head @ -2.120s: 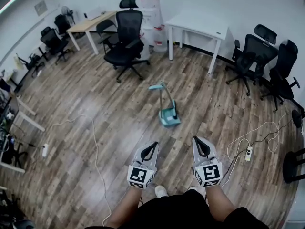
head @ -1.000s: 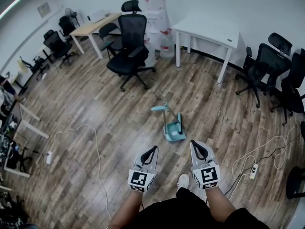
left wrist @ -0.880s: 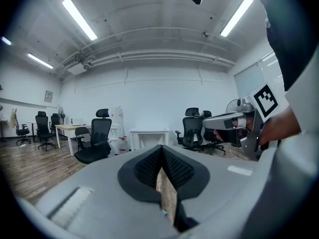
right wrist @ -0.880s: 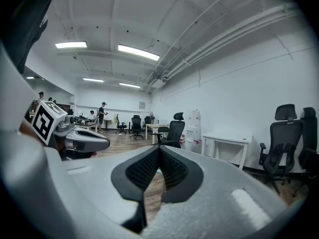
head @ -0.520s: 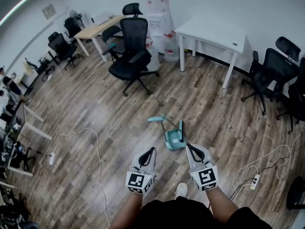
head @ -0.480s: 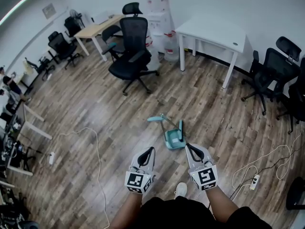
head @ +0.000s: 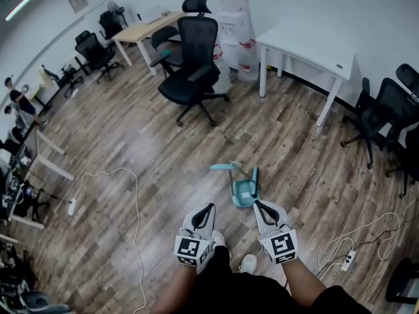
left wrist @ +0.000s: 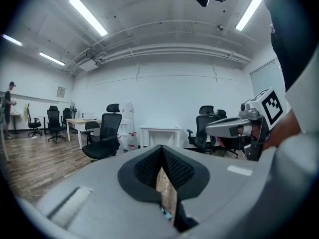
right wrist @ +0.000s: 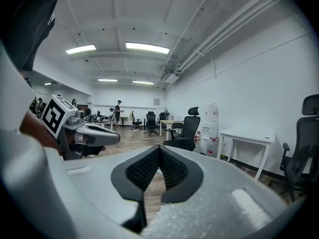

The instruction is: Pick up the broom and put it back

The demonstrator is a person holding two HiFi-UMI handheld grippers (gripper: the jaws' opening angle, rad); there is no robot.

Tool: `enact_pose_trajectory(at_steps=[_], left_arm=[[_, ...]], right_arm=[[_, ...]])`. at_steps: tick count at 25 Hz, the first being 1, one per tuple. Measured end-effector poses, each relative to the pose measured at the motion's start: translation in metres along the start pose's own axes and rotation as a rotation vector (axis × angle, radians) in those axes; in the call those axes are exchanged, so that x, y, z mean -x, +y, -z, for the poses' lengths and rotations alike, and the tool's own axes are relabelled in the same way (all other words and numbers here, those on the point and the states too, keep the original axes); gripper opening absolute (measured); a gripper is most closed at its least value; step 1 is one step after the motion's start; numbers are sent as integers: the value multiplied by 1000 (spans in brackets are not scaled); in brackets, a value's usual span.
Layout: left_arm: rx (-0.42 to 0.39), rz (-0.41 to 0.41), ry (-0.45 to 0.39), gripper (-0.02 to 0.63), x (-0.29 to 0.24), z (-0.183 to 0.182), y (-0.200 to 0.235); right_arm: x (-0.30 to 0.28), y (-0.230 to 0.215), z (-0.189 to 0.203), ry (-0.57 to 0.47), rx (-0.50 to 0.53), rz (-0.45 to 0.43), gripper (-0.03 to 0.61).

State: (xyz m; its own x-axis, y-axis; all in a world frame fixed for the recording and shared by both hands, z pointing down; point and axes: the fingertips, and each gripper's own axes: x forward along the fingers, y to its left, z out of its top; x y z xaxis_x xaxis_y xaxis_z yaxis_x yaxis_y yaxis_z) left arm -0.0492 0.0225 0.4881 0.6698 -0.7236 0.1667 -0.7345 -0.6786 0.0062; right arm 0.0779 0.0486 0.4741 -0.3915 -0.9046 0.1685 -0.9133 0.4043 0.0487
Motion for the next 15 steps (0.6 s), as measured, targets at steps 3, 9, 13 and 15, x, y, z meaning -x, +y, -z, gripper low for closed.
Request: enact_pose_trajectory(at_steps=[3,9,13,15], left_arm=[[-4,-1,-1,18,-11,-5,21],[-13,-1,-20,17,-34,-20,71],[-18,17,-8,18,-47,-21,97],[-11,31,-1,18,-53,-21,108]], right_arm=[[-24,-1,-5,4,1,-8,2],[-77,-3,-22,10,21,-10,2],[-109,1,-28,23,50,-12,2],[-123,6,-27,38,83,-15,2]])
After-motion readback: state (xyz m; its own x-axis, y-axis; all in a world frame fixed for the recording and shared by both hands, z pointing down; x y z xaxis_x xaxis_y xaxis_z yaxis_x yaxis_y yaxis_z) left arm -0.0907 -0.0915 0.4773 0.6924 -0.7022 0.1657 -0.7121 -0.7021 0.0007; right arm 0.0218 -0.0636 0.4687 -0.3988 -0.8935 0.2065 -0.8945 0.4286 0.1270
